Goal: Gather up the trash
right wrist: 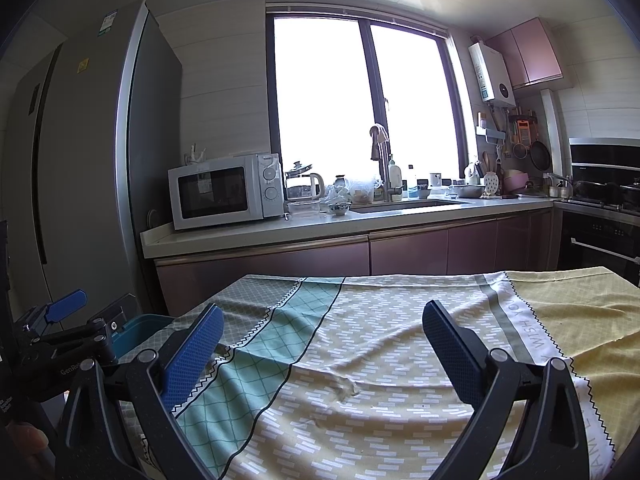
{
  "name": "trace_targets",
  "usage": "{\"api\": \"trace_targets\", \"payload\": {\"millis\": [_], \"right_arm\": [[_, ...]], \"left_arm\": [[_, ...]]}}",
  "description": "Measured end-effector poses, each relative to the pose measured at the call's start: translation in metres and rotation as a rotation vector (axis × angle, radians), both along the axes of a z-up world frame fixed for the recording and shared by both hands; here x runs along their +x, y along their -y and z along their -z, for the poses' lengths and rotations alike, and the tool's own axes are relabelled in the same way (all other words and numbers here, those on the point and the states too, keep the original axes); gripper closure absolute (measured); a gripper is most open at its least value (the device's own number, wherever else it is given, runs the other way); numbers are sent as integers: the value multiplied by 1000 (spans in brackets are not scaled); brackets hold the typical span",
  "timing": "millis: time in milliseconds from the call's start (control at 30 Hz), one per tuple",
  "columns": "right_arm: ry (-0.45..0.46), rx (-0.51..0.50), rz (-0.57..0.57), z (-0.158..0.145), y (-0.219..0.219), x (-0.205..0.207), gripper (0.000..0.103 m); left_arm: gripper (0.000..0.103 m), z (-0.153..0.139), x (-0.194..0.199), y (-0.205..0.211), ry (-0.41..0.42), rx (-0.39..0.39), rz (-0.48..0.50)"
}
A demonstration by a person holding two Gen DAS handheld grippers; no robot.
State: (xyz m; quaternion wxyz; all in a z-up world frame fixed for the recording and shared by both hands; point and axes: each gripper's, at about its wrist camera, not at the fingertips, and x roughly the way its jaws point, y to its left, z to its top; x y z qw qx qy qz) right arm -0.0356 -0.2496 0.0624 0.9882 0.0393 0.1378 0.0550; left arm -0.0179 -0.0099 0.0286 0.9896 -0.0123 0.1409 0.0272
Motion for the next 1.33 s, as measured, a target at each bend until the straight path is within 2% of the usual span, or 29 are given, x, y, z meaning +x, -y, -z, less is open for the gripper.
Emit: {"api": "trace_targets", "payload": {"millis": [1033,1200,1333], "right_arm": [[0,7,12,1,4,-1,7],[-11,18,22,1,13,1,7],[-55,23,62,4,38,9,7]], "left_arm": [[6,5,4,15,-18,7,28],[6,8,21,19,-85,-16,53],[6,21,55,23,-225,-34,83]]}}
